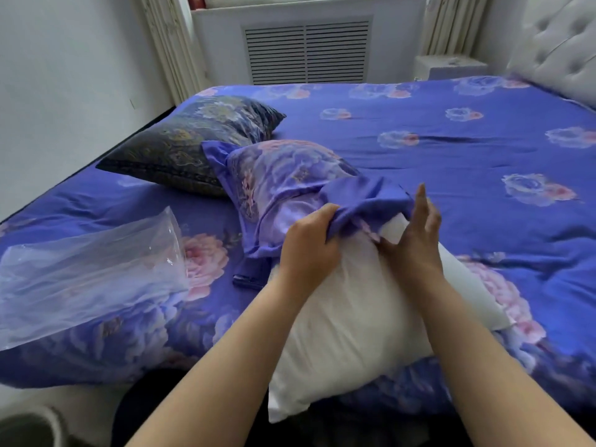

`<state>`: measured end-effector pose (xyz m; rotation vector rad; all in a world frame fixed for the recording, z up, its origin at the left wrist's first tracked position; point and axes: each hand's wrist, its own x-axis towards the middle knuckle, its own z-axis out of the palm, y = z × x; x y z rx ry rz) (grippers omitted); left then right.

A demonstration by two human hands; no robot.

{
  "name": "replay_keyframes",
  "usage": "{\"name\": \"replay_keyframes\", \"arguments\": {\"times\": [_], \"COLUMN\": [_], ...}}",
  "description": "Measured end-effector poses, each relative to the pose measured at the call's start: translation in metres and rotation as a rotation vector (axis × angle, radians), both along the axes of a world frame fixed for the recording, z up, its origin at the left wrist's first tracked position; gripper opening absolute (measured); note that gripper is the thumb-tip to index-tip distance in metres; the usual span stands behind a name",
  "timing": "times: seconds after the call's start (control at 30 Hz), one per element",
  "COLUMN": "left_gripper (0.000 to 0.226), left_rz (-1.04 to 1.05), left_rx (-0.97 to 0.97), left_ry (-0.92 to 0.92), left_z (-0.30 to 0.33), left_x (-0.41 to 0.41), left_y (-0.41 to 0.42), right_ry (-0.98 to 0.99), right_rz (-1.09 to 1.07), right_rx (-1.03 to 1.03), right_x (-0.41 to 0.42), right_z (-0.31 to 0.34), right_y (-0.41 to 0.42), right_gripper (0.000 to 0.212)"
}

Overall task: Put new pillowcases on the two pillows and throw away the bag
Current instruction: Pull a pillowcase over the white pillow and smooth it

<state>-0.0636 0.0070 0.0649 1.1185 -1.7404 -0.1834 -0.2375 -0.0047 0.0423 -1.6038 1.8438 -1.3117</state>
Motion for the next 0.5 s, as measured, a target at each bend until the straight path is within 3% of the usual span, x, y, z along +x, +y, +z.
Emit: {"name": "replay_keyframes", "arguments": {"times": [0.1,0.2,0.27,0.33,0.4,0.5], "left_gripper": [0.026,0.022,0.022,0.021,0.041,0.057], "left_rz": [-0.163,-0.227,-0.110,-0.009,0.013,-0.053], "left_rx": [0.277,0.542,0.709,0.822,0.795,0.873], "left_ry": [0.309,0.248,0.172,0.228,0.482,0.801], "left_z": [0.011,0.005,0.005,0.000,-0.004,-0.018], "left_x": [-0.012,-0.004,0.009,0.022,0.030,0.051], "left_y": [0.035,0.059,0.060,0.050,0.041,0.046], "right_ry": [0.220,0.294,0.336,0.270,0.334,0.513], "right_rz": [-0.077,0.031,0.100,0.115,0.191,0.400], "right_rx": [0.010,-0.167,-0.257,-0.126,0.037,0.520], "right_x": [-0.012,-0.024,-0.031,-0.036,-0.043,-0.049], "right_z": [0.000,0.008,0.015,0.029,0.041,0.059], "right_y": [-0.006,-0.002,0.010,0.026,0.043,0.066], "right_gripper": [0.085,0.039,0.029,0.034,0.030,0.025]}}
